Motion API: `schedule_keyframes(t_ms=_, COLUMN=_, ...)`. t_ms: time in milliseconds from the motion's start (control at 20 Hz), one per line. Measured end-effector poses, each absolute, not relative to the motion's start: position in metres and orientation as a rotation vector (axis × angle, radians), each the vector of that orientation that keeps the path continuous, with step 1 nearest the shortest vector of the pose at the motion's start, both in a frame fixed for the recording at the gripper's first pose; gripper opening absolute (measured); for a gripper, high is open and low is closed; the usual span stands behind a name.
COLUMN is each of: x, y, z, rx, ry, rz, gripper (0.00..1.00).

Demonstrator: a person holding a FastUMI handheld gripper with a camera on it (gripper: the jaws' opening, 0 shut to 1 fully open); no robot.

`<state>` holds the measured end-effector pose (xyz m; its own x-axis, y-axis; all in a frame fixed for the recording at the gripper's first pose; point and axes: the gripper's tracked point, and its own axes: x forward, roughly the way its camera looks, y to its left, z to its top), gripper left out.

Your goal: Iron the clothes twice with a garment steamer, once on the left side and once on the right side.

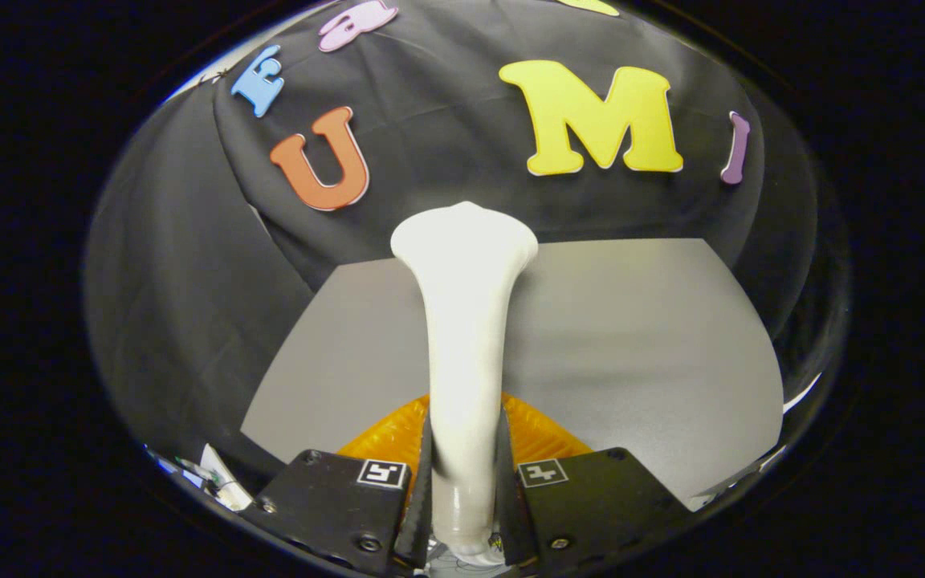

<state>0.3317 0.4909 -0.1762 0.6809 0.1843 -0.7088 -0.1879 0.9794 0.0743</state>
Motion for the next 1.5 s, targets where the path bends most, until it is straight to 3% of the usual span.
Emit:
schedule_keyframes(t_ms=350, x=0.285, y=0.477, z=-0.102, rx=0.033, ry=0.596, rz=0.313, gripper=0.37)
schedule_keyframes(t_ms=750, x=0.22, y=0.405, z=-0.04, rx=0.048, ry=0.44, rz=0.309, gripper=0.37)
schedule_keyframes(t_ms=1150, x=0.149, y=0.296, z=0.017, rx=0.138, ry=0.319, rz=0.2, gripper=0.37)
schedule_keyframes(t_ms=1500, x=0.103, y=0.185, z=0.115, rx=0.12, ry=0.061, rz=-0.012, gripper=0.36)
